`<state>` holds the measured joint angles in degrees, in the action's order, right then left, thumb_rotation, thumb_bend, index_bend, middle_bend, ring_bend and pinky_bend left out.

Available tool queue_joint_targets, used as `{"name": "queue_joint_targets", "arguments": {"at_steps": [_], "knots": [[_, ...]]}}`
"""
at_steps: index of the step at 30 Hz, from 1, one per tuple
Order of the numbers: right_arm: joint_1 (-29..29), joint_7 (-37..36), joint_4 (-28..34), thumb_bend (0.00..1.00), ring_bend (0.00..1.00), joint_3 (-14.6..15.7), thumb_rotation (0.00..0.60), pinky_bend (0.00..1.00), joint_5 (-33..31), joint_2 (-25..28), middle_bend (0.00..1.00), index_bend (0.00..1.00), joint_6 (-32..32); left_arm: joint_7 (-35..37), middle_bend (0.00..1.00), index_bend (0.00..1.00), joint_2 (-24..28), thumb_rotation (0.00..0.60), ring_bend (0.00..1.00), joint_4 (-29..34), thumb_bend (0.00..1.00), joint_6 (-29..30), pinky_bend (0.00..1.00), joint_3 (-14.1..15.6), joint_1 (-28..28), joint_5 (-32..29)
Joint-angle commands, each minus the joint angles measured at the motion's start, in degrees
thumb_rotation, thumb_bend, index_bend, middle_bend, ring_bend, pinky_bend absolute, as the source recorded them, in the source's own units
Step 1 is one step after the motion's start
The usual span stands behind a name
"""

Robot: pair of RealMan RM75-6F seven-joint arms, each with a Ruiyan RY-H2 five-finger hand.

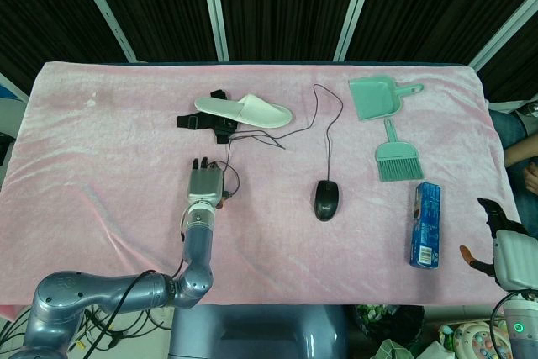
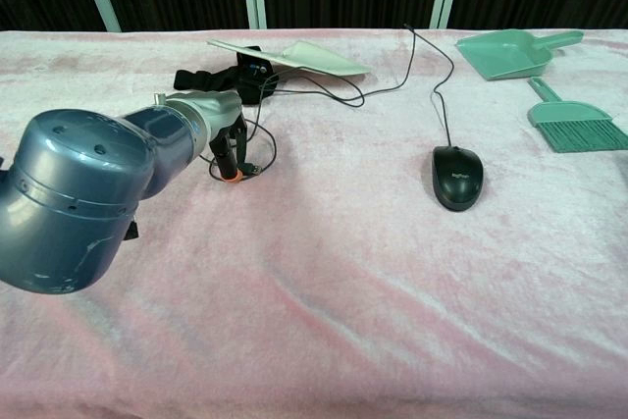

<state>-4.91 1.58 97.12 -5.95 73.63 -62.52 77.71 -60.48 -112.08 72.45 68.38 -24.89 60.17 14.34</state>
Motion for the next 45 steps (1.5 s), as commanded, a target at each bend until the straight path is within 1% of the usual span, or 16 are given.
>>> {"name": "queue_joint_targets", "arguments": {"at_steps": [1, 36, 39, 45], "knots": [[0.00, 0.01, 0.01, 0.16, 0.33, 0.00, 0.600, 0.27, 0.00, -0.01, 0.13, 0.14, 0.00, 0.09, 0.19, 0.63, -0.01, 0.600, 0.00, 0.05, 0.39, -0.03, 0.00, -0.09, 0.01, -0.02], [0.00, -0.10, 0.04, 0.16, 0.33, 0.01, 0.600, 0.27, -0.07, 0.06, 0.13, 0.14, -0.09, 0.60, 0.19, 0.63, 0.00, 0.600, 0.00, -0.10, 0.39, -0.23, 0.00, -0.06, -0.23, 0.10], [0.01, -0.09, 0.04, 0.17, 0.33, 0.02, 0.600, 0.27, -0.06, 0.06, 0.13, 0.14, -0.07, 1.52, 0.19, 0.63, 0.58, 0.600, 0.00, 1.24, 0.39, -0.42, 0.00, -0.31, -0.67, 0.47], [-0.03, -0.17, -0.03, 0.16, 0.33, 0.01, 0.600, 0.27, -0.13, 0.09, 0.13, 0.14, -0.19, 4.26, 0.19, 0.64, 4.01, 0.600, 0.00, 7.06, 0.39, -0.14, 0.00, -0.40, -2.51, 2.60]]}}
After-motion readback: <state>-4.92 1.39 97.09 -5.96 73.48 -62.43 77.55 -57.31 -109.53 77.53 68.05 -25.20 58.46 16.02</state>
